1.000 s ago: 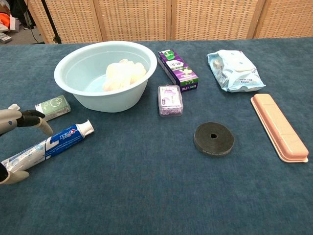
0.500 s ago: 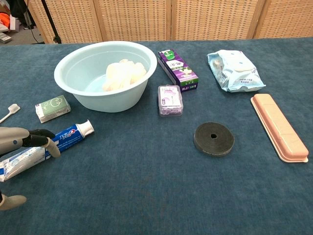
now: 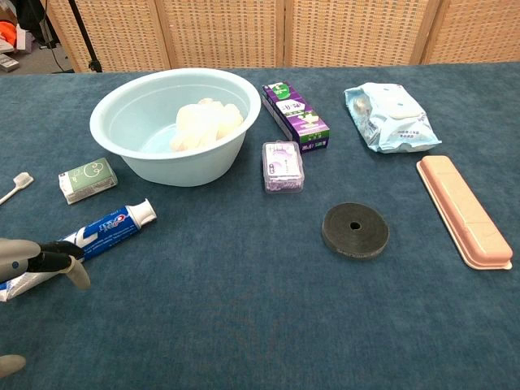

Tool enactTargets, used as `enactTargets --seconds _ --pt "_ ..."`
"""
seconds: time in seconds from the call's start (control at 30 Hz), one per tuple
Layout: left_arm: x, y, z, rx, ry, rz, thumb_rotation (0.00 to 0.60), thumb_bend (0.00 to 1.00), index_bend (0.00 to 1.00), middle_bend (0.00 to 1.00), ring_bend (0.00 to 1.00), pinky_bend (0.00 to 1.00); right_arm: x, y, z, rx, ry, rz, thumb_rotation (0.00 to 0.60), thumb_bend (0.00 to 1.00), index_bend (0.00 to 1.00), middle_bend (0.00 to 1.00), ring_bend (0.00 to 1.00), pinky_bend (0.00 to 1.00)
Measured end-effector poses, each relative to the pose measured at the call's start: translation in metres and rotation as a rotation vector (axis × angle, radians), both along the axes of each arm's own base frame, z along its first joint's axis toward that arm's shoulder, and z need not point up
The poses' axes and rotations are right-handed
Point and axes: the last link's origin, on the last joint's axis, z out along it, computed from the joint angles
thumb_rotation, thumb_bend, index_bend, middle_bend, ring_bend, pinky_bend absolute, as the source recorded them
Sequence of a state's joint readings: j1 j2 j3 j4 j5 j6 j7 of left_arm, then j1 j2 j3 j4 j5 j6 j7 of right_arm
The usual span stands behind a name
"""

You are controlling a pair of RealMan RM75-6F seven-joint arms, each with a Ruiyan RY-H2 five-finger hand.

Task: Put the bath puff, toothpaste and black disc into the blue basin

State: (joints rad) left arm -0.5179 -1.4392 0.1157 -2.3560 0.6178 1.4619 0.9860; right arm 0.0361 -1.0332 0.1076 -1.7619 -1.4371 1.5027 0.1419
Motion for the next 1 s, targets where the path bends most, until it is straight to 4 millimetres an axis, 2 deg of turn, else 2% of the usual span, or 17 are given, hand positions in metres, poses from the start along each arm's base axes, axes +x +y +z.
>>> enactTargets --seconds 0.5,1.0 --pt "-0.013 -0.007 0.001 -0.045 0.059 0.031 0.6 0.3 0.21 0.0 0.0 0.03 0.0 0.0 0.002 -0.007 -0.001 0.004 0.6 0.21 0.06 0.0 0.0 0.0" --pt "-0.053 0.006 0.015 0.028 0.179 0.106 0.6 0.3 0.21 0.0 0.0 0.03 0.003 0.001 -0.001 0.001 0.005 0.008 0.6 0.21 0.06 0.0 0.0 0.0"
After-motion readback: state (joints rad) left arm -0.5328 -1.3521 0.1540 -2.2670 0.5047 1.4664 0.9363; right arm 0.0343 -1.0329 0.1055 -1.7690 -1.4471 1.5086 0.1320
